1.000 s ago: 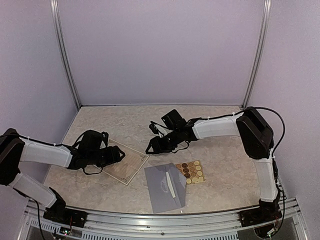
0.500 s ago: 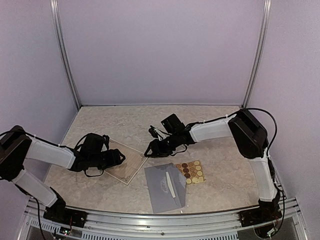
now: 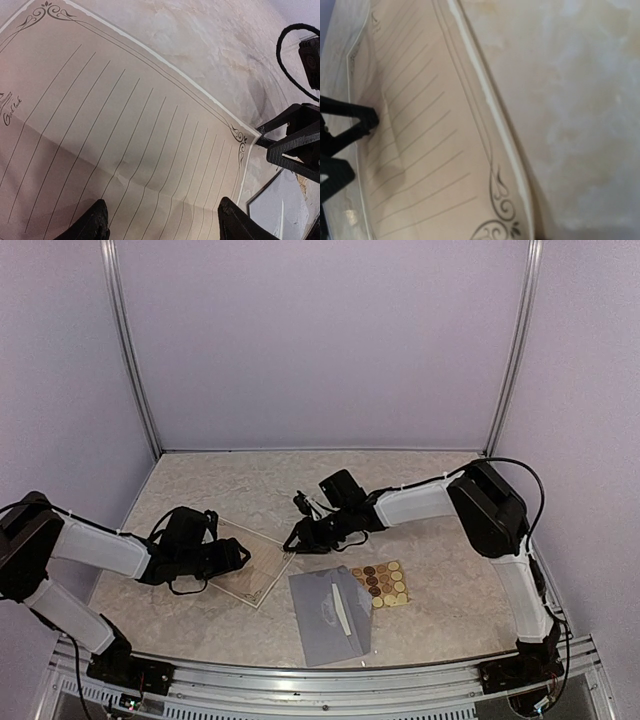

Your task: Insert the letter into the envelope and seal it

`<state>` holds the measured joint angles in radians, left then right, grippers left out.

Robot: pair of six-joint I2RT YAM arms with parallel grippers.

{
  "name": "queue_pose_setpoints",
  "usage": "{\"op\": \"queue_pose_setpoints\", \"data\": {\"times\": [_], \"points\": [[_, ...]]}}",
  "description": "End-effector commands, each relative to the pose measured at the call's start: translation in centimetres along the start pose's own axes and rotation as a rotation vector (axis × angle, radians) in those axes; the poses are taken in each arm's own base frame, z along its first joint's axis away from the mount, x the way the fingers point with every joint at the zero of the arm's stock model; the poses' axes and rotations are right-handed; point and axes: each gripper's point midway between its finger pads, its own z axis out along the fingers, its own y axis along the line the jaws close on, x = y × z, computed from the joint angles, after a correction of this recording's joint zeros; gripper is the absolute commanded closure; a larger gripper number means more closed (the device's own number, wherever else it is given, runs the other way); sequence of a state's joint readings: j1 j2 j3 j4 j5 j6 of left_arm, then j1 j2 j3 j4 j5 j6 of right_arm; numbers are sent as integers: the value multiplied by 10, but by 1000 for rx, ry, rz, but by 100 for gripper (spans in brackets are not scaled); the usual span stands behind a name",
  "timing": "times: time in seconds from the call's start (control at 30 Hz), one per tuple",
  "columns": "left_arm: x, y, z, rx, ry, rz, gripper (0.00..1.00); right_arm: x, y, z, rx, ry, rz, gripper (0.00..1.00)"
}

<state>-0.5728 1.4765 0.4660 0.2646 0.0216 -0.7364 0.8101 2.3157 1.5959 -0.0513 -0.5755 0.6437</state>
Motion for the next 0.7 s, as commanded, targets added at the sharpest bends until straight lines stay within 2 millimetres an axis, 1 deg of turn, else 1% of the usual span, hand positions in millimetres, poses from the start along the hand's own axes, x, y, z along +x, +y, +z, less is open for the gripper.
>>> {"op": "queue_pose_setpoints", "data": {"times": [0.0, 0.17, 0.33, 0.37, 0.4, 0.43, 0.47, 0.57, 0.63, 0.67], "points": [[9, 10, -1, -25, 26, -15, 29, 3, 2, 14, -19, 8, 12, 61], [11, 9, -2, -15, 26, -20, 29, 0, 1, 16, -11, -8, 16, 68], [9, 2, -5, 4, 19, -21, 29, -4, -8, 21, 31, -22, 19, 81], [9, 1, -5, 10, 18, -19, 29, -6, -7, 20, 34, -29, 15, 84], [9, -1, -6, 17, 15, -18, 29, -8, -7, 19, 35, -38, 9, 90], [9, -3, -7, 21, 14, -15, 29, -10, -5, 17, 39, -49, 2, 98], [8, -6, -9, 30, 9, -10, 29, -15, -2, 14, 42, -65, -9, 100], [4, -12, -15, 48, -8, -8, 28, -26, 10, 1, 41, -107, -55, 100], [-1, -14, -20, 50, -22, -10, 27, -36, 25, -12, 19, -147, -103, 100], [-3, -14, -23, 45, -30, -9, 26, -40, 35, -22, 12, -166, -126, 100]]}}
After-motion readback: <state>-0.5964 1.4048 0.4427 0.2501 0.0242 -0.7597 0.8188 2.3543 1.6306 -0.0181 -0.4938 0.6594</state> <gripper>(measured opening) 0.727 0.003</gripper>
